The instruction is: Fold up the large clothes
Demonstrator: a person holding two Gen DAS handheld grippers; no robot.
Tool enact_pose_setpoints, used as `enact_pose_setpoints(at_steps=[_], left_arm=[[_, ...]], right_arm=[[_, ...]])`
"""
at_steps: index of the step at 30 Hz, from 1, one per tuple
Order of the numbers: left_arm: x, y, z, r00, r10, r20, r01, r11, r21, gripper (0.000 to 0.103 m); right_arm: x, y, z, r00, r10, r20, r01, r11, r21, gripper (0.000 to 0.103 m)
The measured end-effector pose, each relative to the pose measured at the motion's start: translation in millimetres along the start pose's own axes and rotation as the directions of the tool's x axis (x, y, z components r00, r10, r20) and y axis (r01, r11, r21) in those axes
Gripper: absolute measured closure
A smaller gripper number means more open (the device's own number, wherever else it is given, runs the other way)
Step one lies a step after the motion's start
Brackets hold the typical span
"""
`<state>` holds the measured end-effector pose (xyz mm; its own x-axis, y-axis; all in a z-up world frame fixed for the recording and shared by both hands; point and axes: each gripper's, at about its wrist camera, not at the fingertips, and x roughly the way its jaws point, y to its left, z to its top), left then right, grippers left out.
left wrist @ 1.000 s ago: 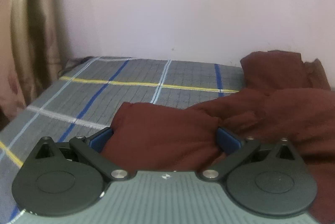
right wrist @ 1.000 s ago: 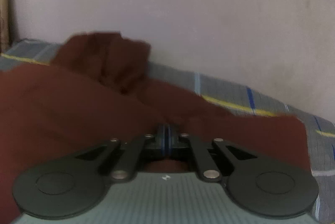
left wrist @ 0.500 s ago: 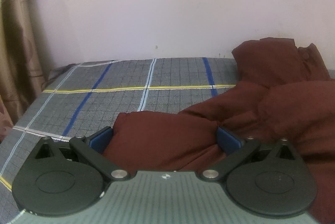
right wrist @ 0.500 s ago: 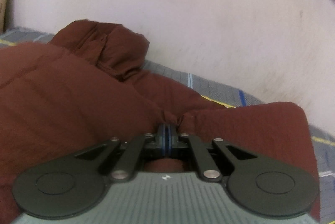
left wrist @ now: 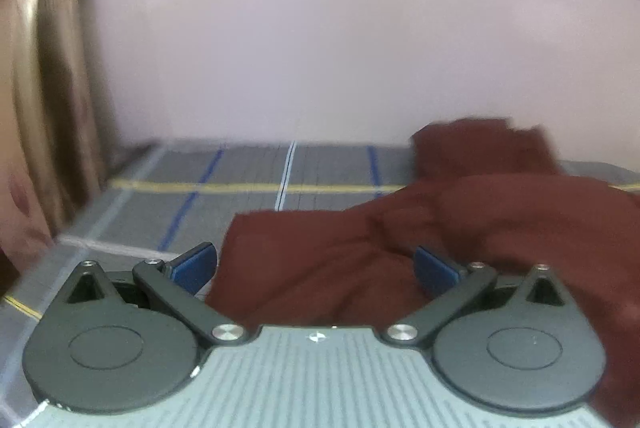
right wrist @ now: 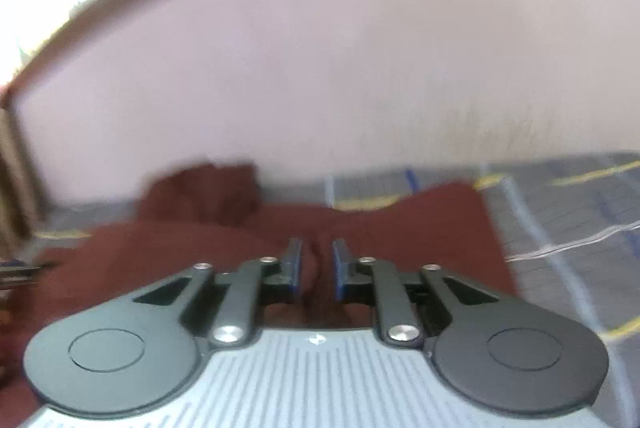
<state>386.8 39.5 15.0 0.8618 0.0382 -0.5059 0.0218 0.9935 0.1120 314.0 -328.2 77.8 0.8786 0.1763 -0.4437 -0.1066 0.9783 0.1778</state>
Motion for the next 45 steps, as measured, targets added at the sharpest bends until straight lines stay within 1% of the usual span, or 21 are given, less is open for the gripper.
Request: enact_pose_setpoints(at_steps=[2,4,9,12,18,20,22,23,25,26,28,31,32,34,35,36,37,41,42,44,45], left_arm=[[-36.9,-4.3,-6.7,1.000,-0.010,0.014,0.009,0.998,0.058,0.000],[-74.0,-2.4,-21.0,0.999,-0.046,0.018,0.044,0.996,0.071,0.000],[-155.1,34.3,-79.7,0.988,-0.143,-0.057,0.143,0.990,0.008,0.000],[-178.0,62.0,-113.7,0.981,-0.146,-0.131,0.141,0.989,-0.050,0.002],[-192.8,89.4,-159.0,0.951,-0.210,-0.225,0.163,0.964,-0.211,0.006],[-194.4,93.1,-165.9,0.942,-0.249,-0.226,0.183,0.943,-0.277,0.008],[-193.9,92.7,-171.0,0.919,-0.324,-0.223,0.239,0.910,-0.338,0.012],[-193.4,89.8,-174.0,0.909,-0.352,-0.222,0.262,0.899,-0.351,0.014],[-197.2,80.3,-175.5,0.912,-0.346,-0.221,0.268,0.910,-0.316,0.021],[-198.6,76.4,-175.8,0.913,-0.343,-0.221,0.272,0.916,-0.295,0.025],[-201.7,72.3,-175.5,0.906,-0.365,-0.215,0.303,0.912,-0.276,0.043],[-200.9,74.0,-174.5,0.900,-0.378,-0.217,0.317,0.910,-0.269,0.047],[-202.7,78.3,-174.3,0.899,-0.385,-0.210,0.323,0.905,-0.277,0.047],[-204.0,88.3,-174.2,0.901,-0.381,-0.209,0.313,0.903,-0.295,0.039],[-204.3,94.9,-174.8,0.899,-0.385,-0.209,0.311,0.896,-0.316,0.032],[-203.9,101.9,-176.6,0.893,-0.397,-0.214,0.313,0.887,-0.339,0.017],[-204.6,107.4,-178.6,0.889,-0.406,-0.210,0.317,0.879,-0.357,0.013],[-211.3,106.5,-181.8,0.883,-0.416,-0.217,0.344,0.888,-0.305,0.007],[-211.7,102.3,-182.7,0.881,-0.420,-0.219,0.352,0.890,-0.291,0.009],[-211.0,91.9,-183.3,0.878,-0.420,-0.229,0.362,0.896,-0.256,0.025],[-211.7,86.8,-182.6,0.873,-0.431,-0.230,0.380,0.895,-0.234,0.048]], right_arm=[[-52.9,-0.8,-18.2,0.999,0.035,0.019,-0.035,0.998,-0.046,0.029],[-106.3,-2.4,-43.8,0.999,0.023,0.037,-0.019,0.994,-0.109,0.019],[-189.1,-23.7,-109.1,0.998,-0.060,-0.034,0.053,0.982,-0.181,0.018],[-207.1,-48.2,-135.4,0.992,-0.098,-0.082,0.088,0.990,-0.109,0.018],[-204.0,-81.9,-152.1,0.994,-0.068,-0.086,0.074,0.994,0.076,0.018],[-196.1,-89.8,-153.3,0.995,-0.034,-0.098,0.047,0.990,0.133,0.018],[-189.1,-92.1,-156.9,0.994,0.007,-0.110,0.013,0.984,0.180,0.018],[-183.1,-94.3,-157.6,0.993,0.014,-0.115,0.009,0.980,0.197,0.019],[-179.0,-97.7,-160.0,0.993,0.030,-0.112,-0.004,0.975,0.221,0.020],[-177.3,-98.0,-159.0,0.993,0.045,-0.112,-0.019,0.975,0.222,0.038],[-174.2,-95.8,-158.4,0.987,0.065,-0.147,-0.031,0.974,0.223,0.062],[-173.8,-89.6,-152.2,0.983,0.102,-0.155,-0.070,0.977,0.200,0.085],[-174.9,-88.8,-149.5,0.983,0.106,-0.153,-0.076,0.978,0.194,0.086],[-174.9,-89.8,-146.4,0.979,0.125,-0.160,-0.095,0.979,0.183,0.086],[-172.7,-92.1,-147.3,0.975,0.132,-0.179,-0.100,0.979,0.180,0.084],[-169.6,-94.5,-147.4,0.970,0.135,-0.200,-0.099,0.979,0.180,0.081],[-167.3,-96.6,-147.1,0.969,0.142,-0.203,-0.103,0.976,0.191,0.077],[-163.1,-103.8,-150.5,0.960,0.192,-0.205,-0.138,0.958,0.252,0.064],[-162.7,-103.7,-150.9,0.959,0.196,-0.203,-0.141,0.956,0.257,0.063],[-162.2,-102.5,-150.9,0.958,0.210,-0.196,-0.151,0.949,0.275,0.054],[-161.6,-102.3,-151.4,0.959,0.212,-0.187,-0.153,0.945,0.288,0.051]])
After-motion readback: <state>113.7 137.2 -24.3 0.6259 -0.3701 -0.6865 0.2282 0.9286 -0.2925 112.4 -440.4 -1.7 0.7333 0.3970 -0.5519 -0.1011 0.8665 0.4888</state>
